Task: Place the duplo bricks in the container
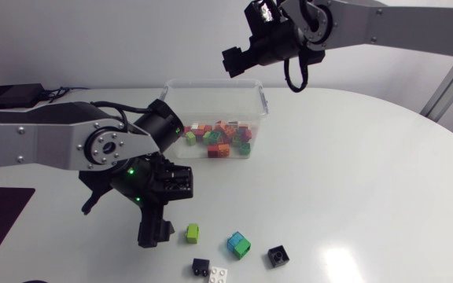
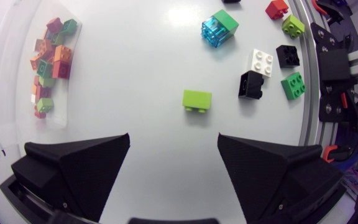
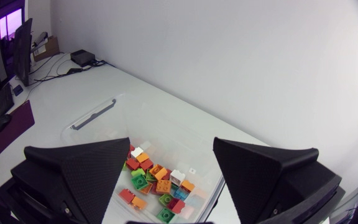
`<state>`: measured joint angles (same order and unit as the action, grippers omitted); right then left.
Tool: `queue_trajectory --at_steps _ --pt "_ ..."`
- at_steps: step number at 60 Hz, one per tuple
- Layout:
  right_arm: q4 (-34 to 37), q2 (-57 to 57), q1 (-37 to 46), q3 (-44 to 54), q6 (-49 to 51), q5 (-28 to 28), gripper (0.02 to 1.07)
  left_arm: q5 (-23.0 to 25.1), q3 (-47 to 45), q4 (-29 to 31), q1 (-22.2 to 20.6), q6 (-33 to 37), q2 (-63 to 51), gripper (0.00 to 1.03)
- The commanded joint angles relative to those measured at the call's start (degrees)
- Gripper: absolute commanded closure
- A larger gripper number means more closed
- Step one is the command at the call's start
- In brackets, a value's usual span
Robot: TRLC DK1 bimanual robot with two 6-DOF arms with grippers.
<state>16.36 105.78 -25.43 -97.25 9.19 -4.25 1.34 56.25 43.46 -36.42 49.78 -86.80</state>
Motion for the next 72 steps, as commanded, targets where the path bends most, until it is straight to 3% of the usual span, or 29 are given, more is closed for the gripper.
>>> queue_trajectory --at_steps 1,14,42,50,59,65,69,72 --pt "1.13 -5.23 0.38 2.33 0.83 0.30 0.06 -0.20 1.23 0.57 -1.63 1.20 -1.26 0.05" --pt "4.47 -16.66 0.56 12.79 2.59 0.12 0.06 -0.11 1.67 0.22 -4.18 0.85 -5.04 0.06" --pt "17.74 -38.98 1.26 33.36 8.56 0.21 0.06 1.20 -1.67 -9.54 -5.59 0.49 -11.72 0.08" --pt "20.47 -43.29 1.52 38.45 11.20 0.12 0.07 1.29 -2.20 -10.50 -5.94 0.14 -13.39 0.14" --pt "23.89 -47.07 0.65 44.17 14.45 -0.14 0.07 1.64 -2.64 -10.68 -6.03 0.14 -14.53 0.34" --pt "25.92 -48.30 -0.76 46.80 16.30 -0.14 0.07 1.64 -2.55 -10.50 -6.03 0.14 -15.15 0.58" --pt "26.88 -49.09 -2.87 49.09 17.44 -0.06 0.07 1.64 -2.11 -10.42 -6.03 0.14 -15.24 0.86" --pt "26.97 -49.26 -4.28 50.49 18.67 0.03 0.07 1.91 -2.02 -10.24 -6.03 0.05 -15.15 0.87"
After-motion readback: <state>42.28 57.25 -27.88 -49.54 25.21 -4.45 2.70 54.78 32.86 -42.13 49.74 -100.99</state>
